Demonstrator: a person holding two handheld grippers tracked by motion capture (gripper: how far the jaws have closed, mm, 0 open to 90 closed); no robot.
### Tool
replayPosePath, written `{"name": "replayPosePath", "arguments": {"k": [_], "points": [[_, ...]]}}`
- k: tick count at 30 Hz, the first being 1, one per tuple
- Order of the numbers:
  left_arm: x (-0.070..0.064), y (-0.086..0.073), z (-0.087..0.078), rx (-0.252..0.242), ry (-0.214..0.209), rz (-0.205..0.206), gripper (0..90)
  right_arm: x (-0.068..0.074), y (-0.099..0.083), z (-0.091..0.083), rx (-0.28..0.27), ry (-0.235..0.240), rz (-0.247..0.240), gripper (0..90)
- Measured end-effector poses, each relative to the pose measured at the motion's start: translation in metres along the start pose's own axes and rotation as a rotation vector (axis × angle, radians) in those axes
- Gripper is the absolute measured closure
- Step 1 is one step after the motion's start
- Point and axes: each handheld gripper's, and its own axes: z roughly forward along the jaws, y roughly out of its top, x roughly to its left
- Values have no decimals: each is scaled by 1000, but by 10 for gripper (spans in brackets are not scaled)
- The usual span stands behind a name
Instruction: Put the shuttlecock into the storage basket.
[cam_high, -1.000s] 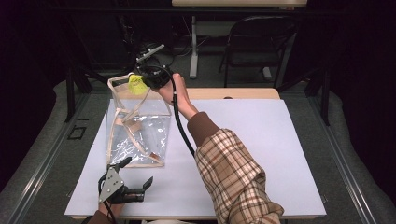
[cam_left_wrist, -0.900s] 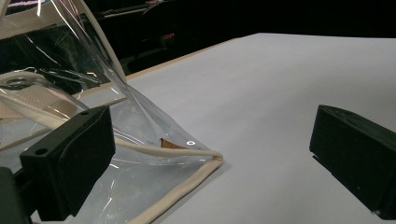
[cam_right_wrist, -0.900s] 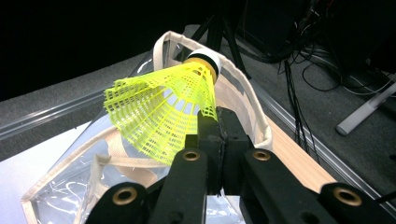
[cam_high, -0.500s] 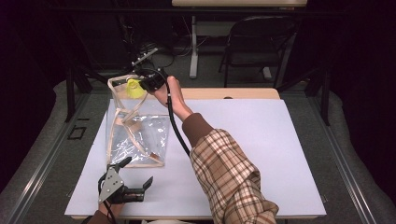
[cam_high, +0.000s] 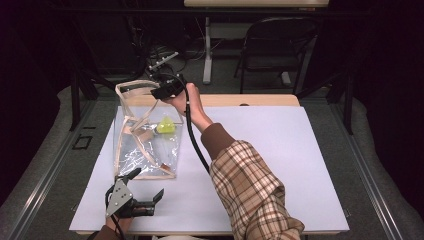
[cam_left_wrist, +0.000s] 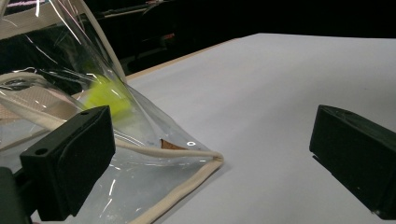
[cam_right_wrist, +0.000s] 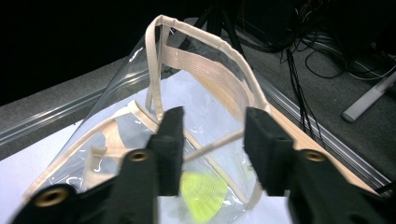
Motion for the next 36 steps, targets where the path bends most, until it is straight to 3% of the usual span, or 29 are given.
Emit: {"name": "replayPosePath", "arguments": {"k": [12, 23, 36], "points": [[0, 0, 1, 6, 7, 1, 1, -13, -17, -35, -48, 57, 0, 172], [0, -1, 2, 11, 5, 7, 1, -19, -36, -65, -82, 64, -31, 65], [-1, -1, 2, 16, 6, 7, 1, -26, -57, -92, -100, 46, -38, 18]]}}
